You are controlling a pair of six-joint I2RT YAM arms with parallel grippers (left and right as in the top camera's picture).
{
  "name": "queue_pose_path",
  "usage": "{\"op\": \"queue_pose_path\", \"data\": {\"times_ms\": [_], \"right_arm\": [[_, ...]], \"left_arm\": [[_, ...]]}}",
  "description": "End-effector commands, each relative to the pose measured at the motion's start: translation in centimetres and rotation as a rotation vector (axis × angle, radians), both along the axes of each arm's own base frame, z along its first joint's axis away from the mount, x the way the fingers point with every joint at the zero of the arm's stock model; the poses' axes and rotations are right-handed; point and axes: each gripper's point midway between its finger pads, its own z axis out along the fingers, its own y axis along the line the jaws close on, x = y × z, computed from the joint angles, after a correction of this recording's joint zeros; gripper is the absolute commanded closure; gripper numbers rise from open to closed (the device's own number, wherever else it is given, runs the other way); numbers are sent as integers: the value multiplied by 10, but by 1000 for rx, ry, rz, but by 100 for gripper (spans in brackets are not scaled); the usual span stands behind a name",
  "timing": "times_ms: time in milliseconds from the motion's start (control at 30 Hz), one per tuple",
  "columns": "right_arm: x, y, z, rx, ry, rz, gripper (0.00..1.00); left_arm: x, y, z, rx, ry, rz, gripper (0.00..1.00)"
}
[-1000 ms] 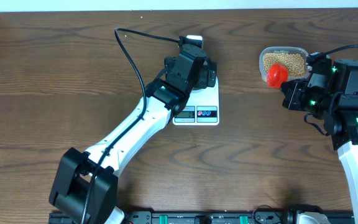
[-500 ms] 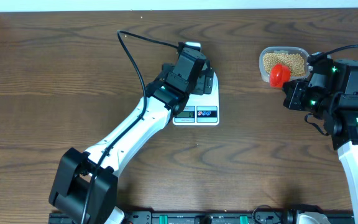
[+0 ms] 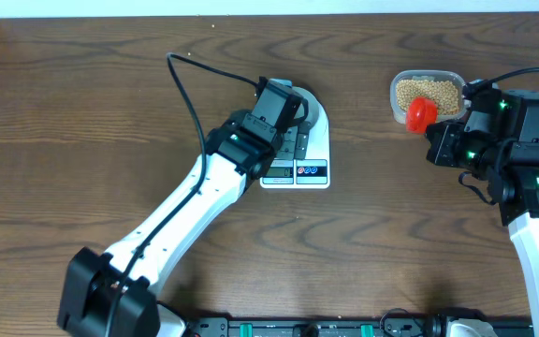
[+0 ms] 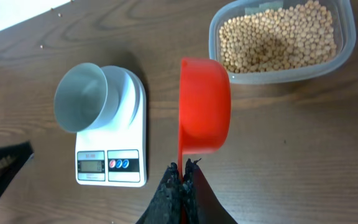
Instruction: Scoop item into bowl and weigh 50g on scale
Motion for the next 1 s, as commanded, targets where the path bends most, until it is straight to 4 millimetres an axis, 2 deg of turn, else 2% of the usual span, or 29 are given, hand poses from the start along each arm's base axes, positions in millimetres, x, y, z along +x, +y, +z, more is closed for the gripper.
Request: {"op": "queue_pose_path", "data": {"times_ms": [0,133,267,367,433,767,967], "right_arm": [[-1,-2,9,-13,-22,5,99],[-2,-1,8,-12,-18,5,99],[-2,0,8,-7,-14,10,99],[-4,0,7,-7,-7,10,99],[-4,0,7,-4,-7,12,99],[-6,3,6,8,0,23,99],[-6,3,6,8,1,23,99]], "left_arm": [[-12,11,22,31,-24,-47,2],[-30,18,36,52,-19,-109,2],[-55,7,47,-7,16,-238,2],[-78,0,47,-54,85,-322,2],[-86,-1,44,-65,122,-336,2],[-96,10,29,-7,172,-363,2],[-101,25,9,14,231,-326,2]]}}
